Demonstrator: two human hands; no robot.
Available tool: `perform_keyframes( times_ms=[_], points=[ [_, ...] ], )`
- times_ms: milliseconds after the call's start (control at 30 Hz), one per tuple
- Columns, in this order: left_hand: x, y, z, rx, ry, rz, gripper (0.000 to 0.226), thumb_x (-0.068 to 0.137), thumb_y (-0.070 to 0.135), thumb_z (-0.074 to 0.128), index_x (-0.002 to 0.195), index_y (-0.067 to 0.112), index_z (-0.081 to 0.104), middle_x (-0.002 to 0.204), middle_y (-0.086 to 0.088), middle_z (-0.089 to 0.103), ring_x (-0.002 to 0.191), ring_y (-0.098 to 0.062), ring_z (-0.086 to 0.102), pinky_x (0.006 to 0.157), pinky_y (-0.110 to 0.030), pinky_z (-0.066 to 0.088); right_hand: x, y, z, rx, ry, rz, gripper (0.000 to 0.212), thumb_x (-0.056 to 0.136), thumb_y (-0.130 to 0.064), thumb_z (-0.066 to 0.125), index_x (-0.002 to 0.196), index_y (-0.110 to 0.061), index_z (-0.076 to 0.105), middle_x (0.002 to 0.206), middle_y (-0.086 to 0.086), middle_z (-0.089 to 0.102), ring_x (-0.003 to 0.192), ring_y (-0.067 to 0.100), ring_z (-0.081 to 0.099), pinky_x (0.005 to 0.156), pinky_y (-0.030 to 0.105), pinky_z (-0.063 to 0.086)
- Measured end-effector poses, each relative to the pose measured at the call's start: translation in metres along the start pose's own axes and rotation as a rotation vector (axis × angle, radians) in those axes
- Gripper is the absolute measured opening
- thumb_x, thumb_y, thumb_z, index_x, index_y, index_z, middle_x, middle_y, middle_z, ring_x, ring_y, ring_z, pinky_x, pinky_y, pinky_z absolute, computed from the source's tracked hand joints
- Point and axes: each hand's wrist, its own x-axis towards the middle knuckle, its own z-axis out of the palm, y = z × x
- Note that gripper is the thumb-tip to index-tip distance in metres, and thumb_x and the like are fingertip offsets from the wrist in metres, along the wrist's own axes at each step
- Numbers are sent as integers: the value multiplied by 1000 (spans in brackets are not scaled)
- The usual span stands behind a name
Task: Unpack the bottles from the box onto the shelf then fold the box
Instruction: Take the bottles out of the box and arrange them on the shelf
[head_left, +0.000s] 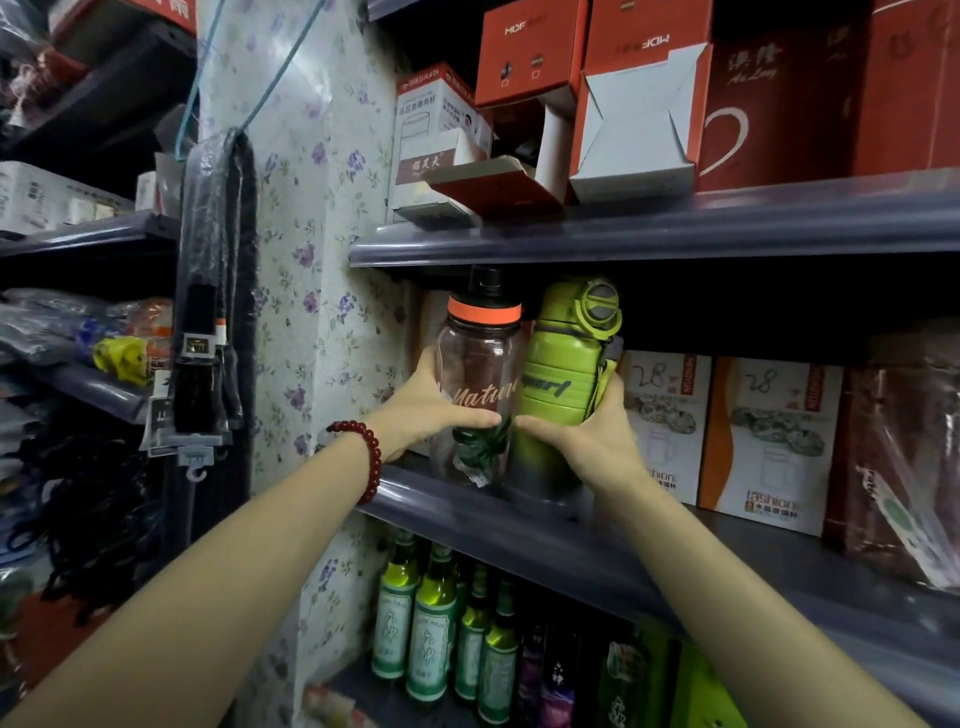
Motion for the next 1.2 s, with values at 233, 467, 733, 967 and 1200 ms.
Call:
perform_keyframes(
  times_ms=[233, 467, 733, 967, 1200],
  points=[
    [-7, -5, 9, -4, 155, 35, 133, 41, 49, 89, 146, 36, 8, 152, 2, 30, 137, -16, 35, 115, -44, 30, -11, -11, 10, -73, 54, -21, 113, 64, -38, 87, 150, -21, 15, 138, 5, 51, 128, 25, 49, 102, 31, 39],
    [-8, -15, 1, -11, 86, 40, 127, 49, 33, 92, 145, 44, 11, 146, 11, 40, 131, -11, 43, 113, -39, 34, -20, -13, 10, -60, 13, 2, 107, 76, -26, 79, 152, -27, 4, 136, 4, 51, 116, 20, 51, 97, 26, 38],
    [3, -12, -5, 3, 28, -23, 124, 53, 29, 90, 146, 44, 9, 140, 10, 40, 131, -16, 42, 111, -43, 37, -27, -16, 22, -78, 132, 2, 105, 71, -25, 83, 150, -31, 14, 135, 5, 51, 127, 28, 48, 104, 39, 42],
    [-9, -21, -1, 23, 27, -75, 125, 53, 46, 88, 148, 42, 7, 151, 7, 34, 137, -17, 37, 114, -43, 32, -35, -10, 21, -183, 128, -11, 109, 69, -35, 84, 151, -20, 12, 148, 9, 41, 132, 28, 45, 102, 38, 43],
    [-30, -31, 0, 370, 19, -133, 130, 45, 76, 70, 148, 27, 9, 144, -7, 48, 126, -24, 52, 106, -44, 43, -56, -17, 18, -491, -9, 68, 115, 80, -33, 74, 151, -12, -14, 151, 17, 33, 131, 35, 43, 98, 42, 45]
  ],
)
